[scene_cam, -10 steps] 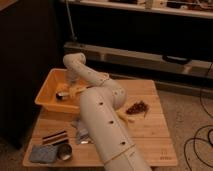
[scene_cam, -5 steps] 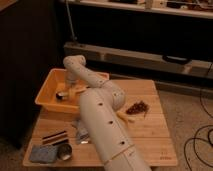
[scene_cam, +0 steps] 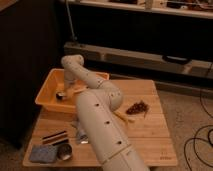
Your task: Wipe table surface with brush
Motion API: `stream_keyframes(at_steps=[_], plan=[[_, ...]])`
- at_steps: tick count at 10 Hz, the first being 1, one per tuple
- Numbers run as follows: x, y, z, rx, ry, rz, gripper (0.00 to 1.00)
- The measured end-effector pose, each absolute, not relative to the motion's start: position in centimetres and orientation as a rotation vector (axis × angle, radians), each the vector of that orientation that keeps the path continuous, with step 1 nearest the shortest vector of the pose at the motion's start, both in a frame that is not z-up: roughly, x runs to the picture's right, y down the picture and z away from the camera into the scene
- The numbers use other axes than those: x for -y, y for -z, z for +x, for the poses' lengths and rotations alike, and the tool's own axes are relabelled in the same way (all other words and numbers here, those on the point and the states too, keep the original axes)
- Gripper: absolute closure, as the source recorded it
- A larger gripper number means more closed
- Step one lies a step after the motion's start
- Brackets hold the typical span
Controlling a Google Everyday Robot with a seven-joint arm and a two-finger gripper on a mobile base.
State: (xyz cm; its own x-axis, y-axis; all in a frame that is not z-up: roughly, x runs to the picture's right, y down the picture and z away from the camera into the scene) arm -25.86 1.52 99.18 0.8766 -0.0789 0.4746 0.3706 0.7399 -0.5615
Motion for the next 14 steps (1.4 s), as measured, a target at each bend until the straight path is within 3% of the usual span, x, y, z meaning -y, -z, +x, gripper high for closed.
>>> stream_keyframes(at_steps=[2, 3, 7, 14], plan=[[-1.5, -98.9, -25.9, 0.441, 0.264, -0.703, 0.97], [-1.5, -98.9, -25.7, 0.437, 0.265, -0.705, 1.00], [1.4, -96.5, -23.3, 0.369, 0.248, -0.642, 1.00], [13.3, -83.7, -19.6, 0.130, 0.342, -0.523, 1.00]])
